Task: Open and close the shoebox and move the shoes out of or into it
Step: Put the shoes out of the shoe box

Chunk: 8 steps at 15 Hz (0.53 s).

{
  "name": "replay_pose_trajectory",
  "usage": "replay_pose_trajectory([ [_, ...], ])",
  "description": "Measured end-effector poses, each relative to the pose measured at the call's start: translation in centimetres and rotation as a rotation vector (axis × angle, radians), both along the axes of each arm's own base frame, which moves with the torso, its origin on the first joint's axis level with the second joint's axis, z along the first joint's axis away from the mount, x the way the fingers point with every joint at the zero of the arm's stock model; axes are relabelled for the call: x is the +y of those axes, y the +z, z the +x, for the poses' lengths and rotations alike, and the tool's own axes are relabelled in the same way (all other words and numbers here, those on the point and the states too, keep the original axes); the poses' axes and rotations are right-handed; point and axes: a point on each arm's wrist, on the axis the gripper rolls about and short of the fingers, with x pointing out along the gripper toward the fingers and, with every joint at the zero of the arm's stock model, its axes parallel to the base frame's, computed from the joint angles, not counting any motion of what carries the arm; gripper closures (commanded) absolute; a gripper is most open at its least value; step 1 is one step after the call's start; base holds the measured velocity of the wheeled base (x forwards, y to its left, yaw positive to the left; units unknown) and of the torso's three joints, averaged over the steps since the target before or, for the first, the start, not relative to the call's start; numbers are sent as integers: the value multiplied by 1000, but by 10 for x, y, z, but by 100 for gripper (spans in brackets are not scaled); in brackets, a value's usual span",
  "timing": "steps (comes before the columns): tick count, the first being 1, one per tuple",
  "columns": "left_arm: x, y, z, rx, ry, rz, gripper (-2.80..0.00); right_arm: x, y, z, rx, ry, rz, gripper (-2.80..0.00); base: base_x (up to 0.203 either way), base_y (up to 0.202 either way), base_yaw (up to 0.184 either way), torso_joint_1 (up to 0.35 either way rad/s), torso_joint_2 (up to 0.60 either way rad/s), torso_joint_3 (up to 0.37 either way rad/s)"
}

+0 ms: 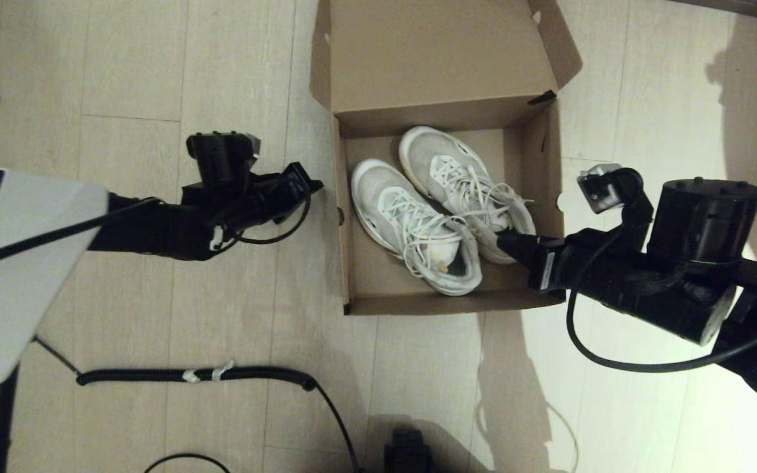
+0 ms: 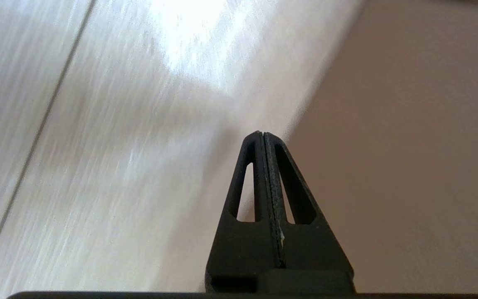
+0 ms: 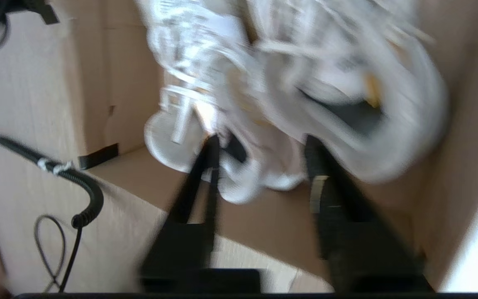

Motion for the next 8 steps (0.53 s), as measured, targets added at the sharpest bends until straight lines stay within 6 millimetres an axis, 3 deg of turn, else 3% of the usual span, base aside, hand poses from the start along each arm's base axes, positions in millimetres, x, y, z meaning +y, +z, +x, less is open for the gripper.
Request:
replay_pose_trajectory([
  [4, 20, 17, -49, 12, 15, 61, 0, 24, 0, 6, -39, 60, -54, -280, 0, 0, 0, 0, 0, 0],
  [8, 35, 27, -105, 23, 15, 91, 0, 30, -12, 14, -57, 2, -164, -280, 0, 0, 0, 0, 0, 0],
])
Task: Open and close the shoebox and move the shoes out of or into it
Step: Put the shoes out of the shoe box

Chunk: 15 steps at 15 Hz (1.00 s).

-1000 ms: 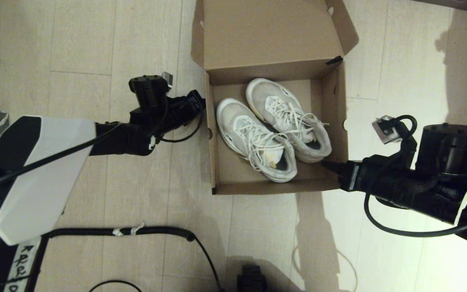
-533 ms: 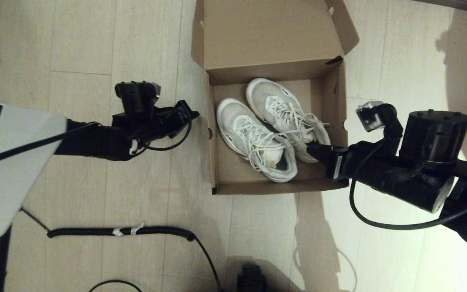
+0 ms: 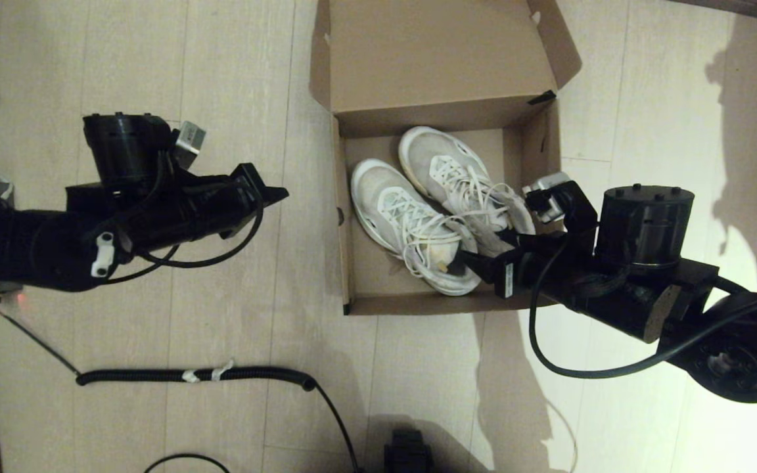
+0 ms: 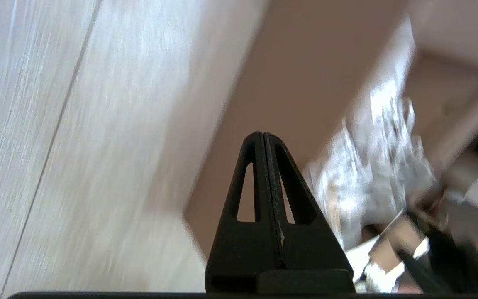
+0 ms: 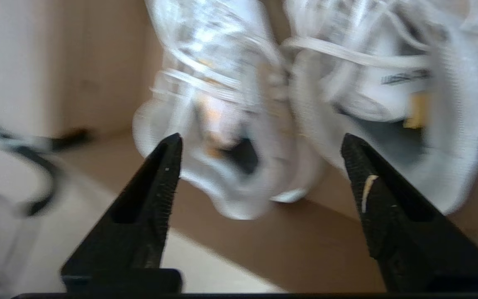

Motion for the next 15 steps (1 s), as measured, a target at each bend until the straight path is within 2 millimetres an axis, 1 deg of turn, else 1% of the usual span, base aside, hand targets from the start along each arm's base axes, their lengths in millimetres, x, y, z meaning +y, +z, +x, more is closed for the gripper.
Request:
replay_pose_trajectory([
  [5, 18, -8, -70, 25, 0, 53, 0, 5, -11, 9, 2, -14, -58, -280, 0, 0, 0, 0, 0, 0],
  [10, 36, -9, -126, 2, 20, 49, 0, 15, -13, 27, -14, -16, -68, -280, 0, 0, 0, 0, 0, 0],
  [11, 39, -9, -135, -5, 27, 47, 0, 16, -16, 30, -14, -21, -82, 0, 0, 0, 0, 0, 0, 0],
  [15, 50, -3, -157, -42, 58, 34, 0, 19, -24, 36, -17, -43, -90, 0, 0, 0, 0, 0, 0, 0],
])
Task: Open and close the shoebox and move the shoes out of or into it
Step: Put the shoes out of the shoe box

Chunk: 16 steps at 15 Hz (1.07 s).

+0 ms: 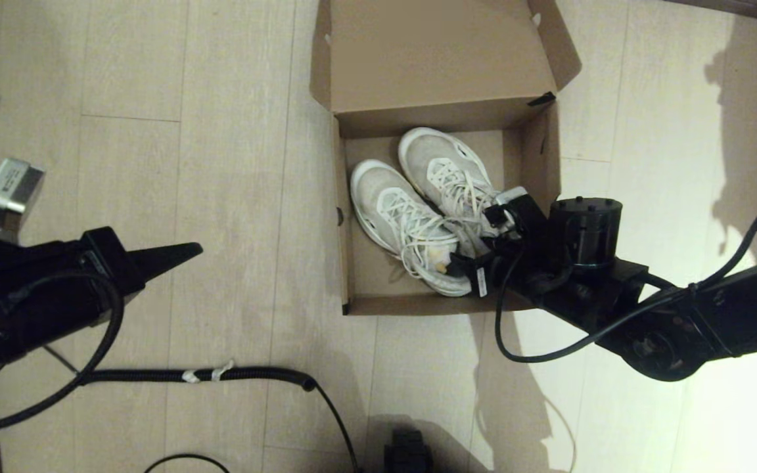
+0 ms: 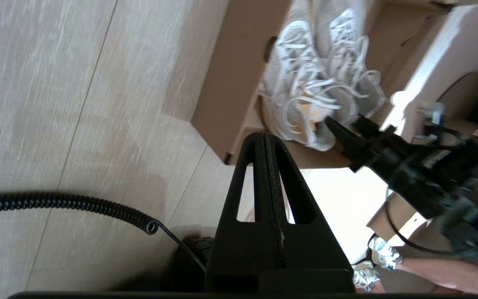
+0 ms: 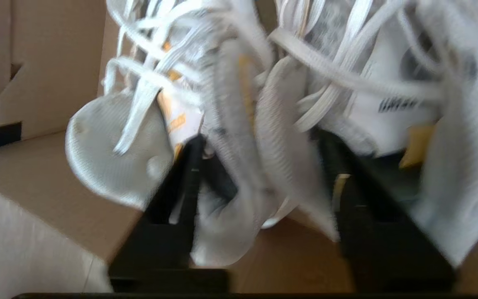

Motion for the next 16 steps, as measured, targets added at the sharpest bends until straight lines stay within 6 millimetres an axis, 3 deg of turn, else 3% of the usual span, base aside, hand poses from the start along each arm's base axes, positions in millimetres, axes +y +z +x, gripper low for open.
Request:
replay_pose_trajectory([
  [4, 5, 7, -22, -35, 5, -7, 0, 4, -6, 7, -29, -2, 11, 0, 0, 0, 0, 0, 0, 0],
  [8, 12, 6, -58, -1, 7, -2, 0, 5, 1, 7, -48, 1, 13, 0, 0, 0, 0, 0, 0, 0],
  [16, 20, 11, -99, -40, 32, -8, 0, -3, 35, -22, -71, 25, 20, 0, 0, 0, 0, 0, 0, 0],
])
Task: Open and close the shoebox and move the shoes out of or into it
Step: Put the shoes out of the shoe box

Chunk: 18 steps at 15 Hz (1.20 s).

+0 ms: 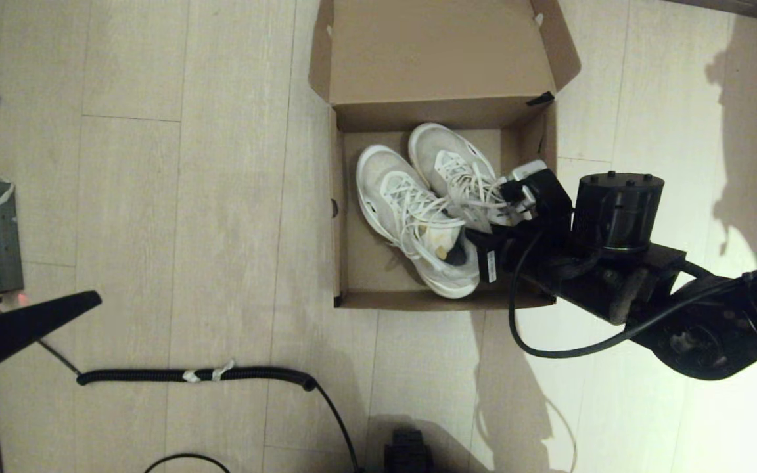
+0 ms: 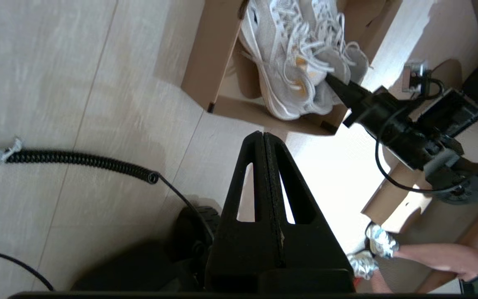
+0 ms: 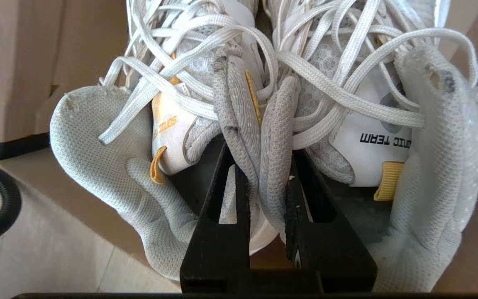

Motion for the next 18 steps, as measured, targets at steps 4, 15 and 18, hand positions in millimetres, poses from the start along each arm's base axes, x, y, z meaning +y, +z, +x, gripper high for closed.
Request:
replay_pose_trajectory([
  [4, 1, 1, -5, -17, 2, -3, 0, -3, 19, -7, -35, 2, 21, 0, 0, 0, 0, 0, 0, 0],
  [15, 5, -15, -20, 25, 19, 5, 0, -27, 77, -54, -88, 14, 66, 0, 0, 0, 0, 0, 0, 0],
  [18, 6, -24, -21, 47, 36, 9, 0, -42, 96, -73, -126, -44, 90, 0, 0, 0, 0, 0, 0, 0],
])
